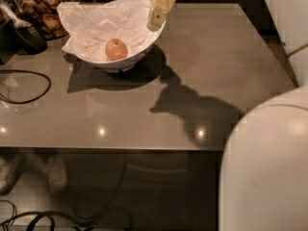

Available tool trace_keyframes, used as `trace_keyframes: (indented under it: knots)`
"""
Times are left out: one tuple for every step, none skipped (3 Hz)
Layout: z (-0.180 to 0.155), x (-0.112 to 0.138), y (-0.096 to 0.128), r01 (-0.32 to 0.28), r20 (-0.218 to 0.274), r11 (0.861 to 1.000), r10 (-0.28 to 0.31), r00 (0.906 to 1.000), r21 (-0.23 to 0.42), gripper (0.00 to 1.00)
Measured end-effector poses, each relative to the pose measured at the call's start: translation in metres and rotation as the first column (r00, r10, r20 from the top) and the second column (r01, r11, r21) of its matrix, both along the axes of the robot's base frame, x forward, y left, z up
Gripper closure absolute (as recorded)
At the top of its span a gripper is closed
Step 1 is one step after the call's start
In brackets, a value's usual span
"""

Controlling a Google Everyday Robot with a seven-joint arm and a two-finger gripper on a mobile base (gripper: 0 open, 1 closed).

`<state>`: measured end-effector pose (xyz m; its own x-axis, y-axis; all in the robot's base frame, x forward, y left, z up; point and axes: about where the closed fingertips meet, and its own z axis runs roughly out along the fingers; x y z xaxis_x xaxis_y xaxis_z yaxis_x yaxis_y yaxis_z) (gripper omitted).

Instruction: Pick apple from white bowl

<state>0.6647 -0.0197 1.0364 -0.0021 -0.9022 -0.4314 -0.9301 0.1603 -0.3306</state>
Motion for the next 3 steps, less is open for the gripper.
trace_keyframes:
  knots:
    - [-0.002, 0.019, 0.020, -0.023, -0.007, 1.000, 0.023, 0.9997, 0.014, 0.00]
    - [-0.006, 0.033, 0.043, -0.057, -0.010, 0.998, 0.057, 0.9983, 0.011, 0.00]
    - [-0.005, 0.040, 0.063, -0.101, 0.008, 0.995, 0.101, 0.9949, 0.010, 0.00]
